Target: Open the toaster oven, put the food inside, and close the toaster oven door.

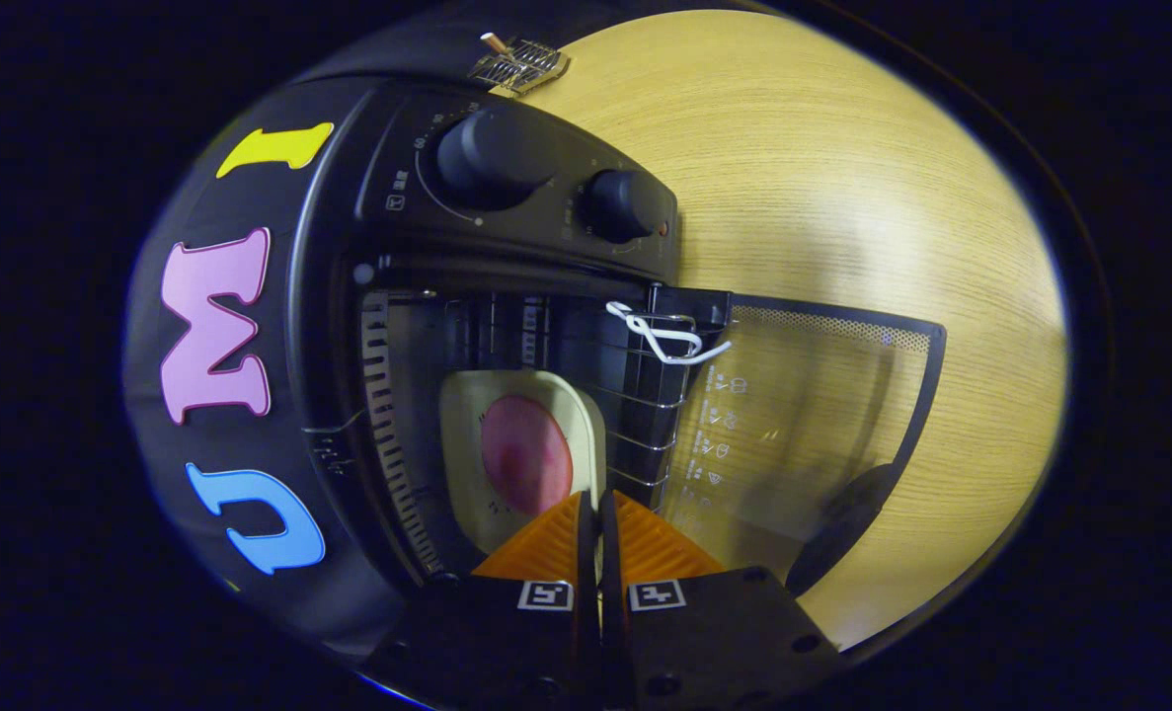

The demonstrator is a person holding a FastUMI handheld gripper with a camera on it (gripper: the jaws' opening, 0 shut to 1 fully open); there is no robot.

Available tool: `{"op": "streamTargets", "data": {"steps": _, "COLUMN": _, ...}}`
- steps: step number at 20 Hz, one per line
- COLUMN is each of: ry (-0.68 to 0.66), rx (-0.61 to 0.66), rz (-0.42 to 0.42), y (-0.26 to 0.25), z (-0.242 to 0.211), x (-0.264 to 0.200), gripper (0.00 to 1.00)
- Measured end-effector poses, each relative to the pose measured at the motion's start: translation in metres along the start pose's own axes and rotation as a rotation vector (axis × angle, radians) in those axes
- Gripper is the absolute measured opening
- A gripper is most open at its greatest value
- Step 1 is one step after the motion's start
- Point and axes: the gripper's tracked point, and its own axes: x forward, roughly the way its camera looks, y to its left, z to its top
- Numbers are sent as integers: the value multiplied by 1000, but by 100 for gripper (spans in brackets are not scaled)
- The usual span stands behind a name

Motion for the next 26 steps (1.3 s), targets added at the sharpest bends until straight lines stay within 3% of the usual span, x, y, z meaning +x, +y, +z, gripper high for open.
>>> {"op": "streamTargets", "data": {"steps": 4, "ry": 33, "rx": 41, "rz": 72, "y": 5, "z": -7, "x": -1, "gripper": 18}}
{"op": "streamTargets", "data": {"steps": 7, "ry": 64, "rx": 37, "rz": 104, "y": 8, "z": -14, "x": -15, "gripper": 58}}
{"op": "streamTargets", "data": {"steps": 8, "ry": 68, "rx": 20, "rz": 112, "y": 8, "z": -15, "x": -21, "gripper": 63}}
{"op": "streamTargets", "data": {"steps": 10, "ry": 76, "rx": -58, "rz": 127, "y": 4, "z": -13, "x": -36, "gripper": 82}}
{"op": "streamTargets", "data": {"steps": 11, "ry": 72, "rx": -122, "rz": 130, "y": 0, "z": -10, "x": -44, "gripper": 96}}
{"op": "streamTargets", "data": {"steps": 15, "ry": 54, "rx": -443, "rz": 195, "y": -10, "z": 0, "x": -79, "gripper": 97}}
{"op": "streamTargets", "data": {"steps": 18, "ry": -2, "rx": -605, "rz": 204, "y": -24, "z": 18, "x": -100, "gripper": 97}}
{"op": "streamTargets", "data": {"steps": 21, "ry": -48, "rx": -766, "rz": 153, "y": -52, "z": 32, "x": -116, "gripper": 97}}
{"op": "streamTargets", "data": {"steps": 26, "ry": -41, "rx": -1158, "rz": 20, "y": -97, "z": 26, "x": -121, "gripper": 99}}
